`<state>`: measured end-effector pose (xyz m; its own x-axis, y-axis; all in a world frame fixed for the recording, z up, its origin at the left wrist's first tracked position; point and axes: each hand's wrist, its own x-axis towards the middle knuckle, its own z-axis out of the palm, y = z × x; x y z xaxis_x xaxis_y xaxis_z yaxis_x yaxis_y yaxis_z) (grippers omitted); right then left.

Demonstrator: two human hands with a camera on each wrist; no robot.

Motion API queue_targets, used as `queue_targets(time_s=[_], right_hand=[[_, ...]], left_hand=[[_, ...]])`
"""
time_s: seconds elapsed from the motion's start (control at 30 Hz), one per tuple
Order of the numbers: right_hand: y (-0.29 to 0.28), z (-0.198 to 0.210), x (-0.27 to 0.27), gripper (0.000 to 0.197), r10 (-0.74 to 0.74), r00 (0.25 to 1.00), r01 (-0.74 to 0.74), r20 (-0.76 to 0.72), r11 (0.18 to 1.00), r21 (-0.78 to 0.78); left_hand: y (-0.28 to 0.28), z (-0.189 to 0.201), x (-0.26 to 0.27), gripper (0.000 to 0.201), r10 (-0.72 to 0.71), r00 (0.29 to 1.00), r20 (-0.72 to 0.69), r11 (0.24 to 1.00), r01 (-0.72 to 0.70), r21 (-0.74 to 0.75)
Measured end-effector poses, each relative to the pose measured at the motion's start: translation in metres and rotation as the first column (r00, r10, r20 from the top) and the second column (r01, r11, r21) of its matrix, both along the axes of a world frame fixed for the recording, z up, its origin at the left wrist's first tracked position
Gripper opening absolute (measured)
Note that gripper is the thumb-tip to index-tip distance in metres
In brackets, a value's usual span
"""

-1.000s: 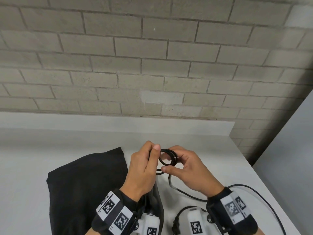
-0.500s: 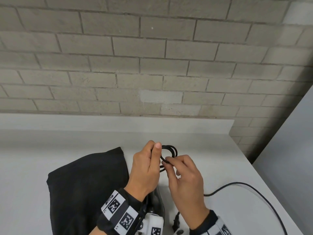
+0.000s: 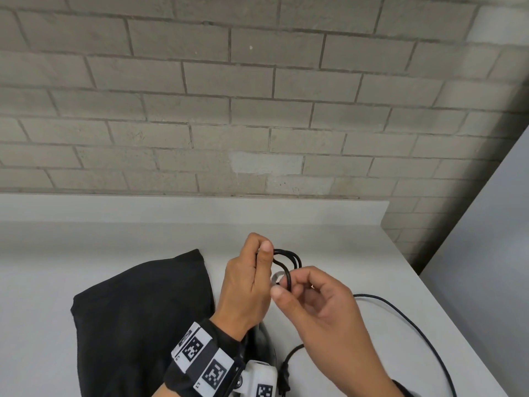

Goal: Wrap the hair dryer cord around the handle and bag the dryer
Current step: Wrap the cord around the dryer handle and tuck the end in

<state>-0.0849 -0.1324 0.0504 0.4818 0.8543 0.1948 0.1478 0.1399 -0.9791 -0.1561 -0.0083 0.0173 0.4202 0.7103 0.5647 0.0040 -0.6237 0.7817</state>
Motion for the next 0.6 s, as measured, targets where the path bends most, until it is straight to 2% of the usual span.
queue_targets(time_s=[0.1, 0.2, 0.27, 0.33, 0.4, 0.47, 0.6], right_hand=[[-0.01, 0.008, 0.009, 0.019, 0.101, 0.976, -0.099, -0.192, 0.995, 0.019], [-0.015, 0.009, 0.019, 0.039, 0.258, 0.895, -0.233, -0.365, 0.966, 0.111], [-0.016, 0.005, 0.022, 0.041, 0.345, 0.844, -0.303, -0.412, 0.939, 0.166], [-0.014, -0.006, 0.024, 0.045, 0.37, 0.875, -0.342, -0.312, 0.929, 0.144], [-0.01, -0.017, 0.023, 0.052, 0.356, 0.933, -0.35, -0.055, 0.932, 0.093], [-0.006, -0.027, 0.018, 0.054, 0.322, 0.935, -0.335, 0.149, 0.94, 0.071], [0.005, -0.039, 0.004, 0.038, 0.107, 0.946, -0.156, 0.305, 0.978, 0.142]], left_hand=[[-0.001, 0.001, -0.002, 0.037, -0.001, 1.0, 0.014, 1.0, 0.001, 0.008], [-0.002, 0.003, -0.002, 0.036, -0.02, 1.0, 0.013, 1.0, 0.02, -0.007], [-0.002, 0.003, -0.003, 0.035, -0.035, 0.999, 0.007, 0.999, 0.035, -0.013], [-0.001, 0.002, -0.003, 0.035, -0.049, 0.999, 0.0, 0.999, 0.049, -0.009], [0.001, -0.001, -0.002, 0.037, -0.045, 0.999, -0.016, 0.999, 0.045, 0.003], [0.001, -0.002, -0.001, 0.038, -0.046, 0.999, -0.02, 0.999, 0.046, 0.001], [0.0, 0.0, 0.0, 0.038, -0.07, 0.998, -0.005, 0.997, 0.07, -0.015]])
